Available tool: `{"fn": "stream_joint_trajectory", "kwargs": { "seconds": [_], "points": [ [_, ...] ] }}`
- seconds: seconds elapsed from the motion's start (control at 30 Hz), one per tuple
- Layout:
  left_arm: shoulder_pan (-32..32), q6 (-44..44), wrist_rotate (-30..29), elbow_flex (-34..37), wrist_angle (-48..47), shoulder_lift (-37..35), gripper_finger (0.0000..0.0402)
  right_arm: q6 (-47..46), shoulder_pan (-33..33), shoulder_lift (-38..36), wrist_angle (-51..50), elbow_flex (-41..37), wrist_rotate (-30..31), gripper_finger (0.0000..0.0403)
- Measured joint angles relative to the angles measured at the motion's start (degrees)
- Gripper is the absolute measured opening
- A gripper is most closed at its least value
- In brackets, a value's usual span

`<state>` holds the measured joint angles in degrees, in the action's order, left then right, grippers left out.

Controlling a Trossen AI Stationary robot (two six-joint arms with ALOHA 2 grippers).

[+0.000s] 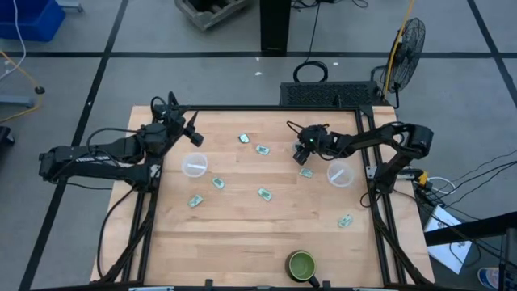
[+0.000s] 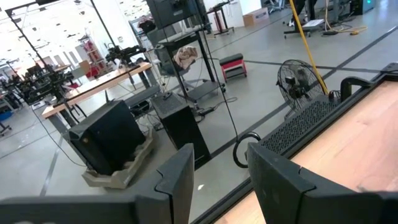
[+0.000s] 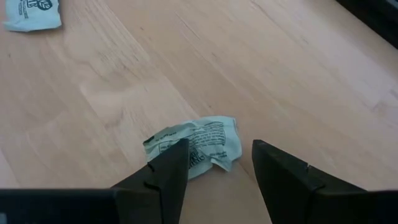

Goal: Pick and place Stevia / Truvia into bins
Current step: Put the stevia packet into the right transparent container

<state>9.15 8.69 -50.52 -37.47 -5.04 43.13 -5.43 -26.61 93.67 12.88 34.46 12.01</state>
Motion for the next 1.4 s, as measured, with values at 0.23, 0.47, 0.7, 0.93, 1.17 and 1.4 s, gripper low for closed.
{"fn": "stream_joint_trajectory", "kwargs": {
  "seconds": [0.23,0.47,0.7,0.93,1.17,1.4],
  "points": [
    [0.00,-0.32,0.02,0.00,0.04,0.00,0.0157,0.00,0.00,0.04,-0.30,0.00,0.00,0.0169],
    [0.00,-1.51,0.03,0.02,0.04,0.00,0.0157,-2.98,0.04,0.11,-0.47,-0.02,-0.24,0.0117],
    [0.00,-1.51,0.02,0.02,0.04,0.00,0.0157,-4.30,0.07,0.13,-0.60,-0.08,-0.14,0.0029],
    [0.00,-1.51,0.02,0.02,0.02,0.00,0.0157,-2.97,1.37,-0.59,0.19,-0.21,0.22,0.0005],
    [0.00,-1.49,0.04,0.02,0.02,0.00,0.0157,-1.16,7.05,-10.10,-3.31,-0.31,3.01,0.0001],
    [-0.02,-1.73,0.04,0.02,0.00,0.00,0.0157,-3.94,13.56,-24.36,-19.10,-0.26,5.39,0.0001]
  ]
}}
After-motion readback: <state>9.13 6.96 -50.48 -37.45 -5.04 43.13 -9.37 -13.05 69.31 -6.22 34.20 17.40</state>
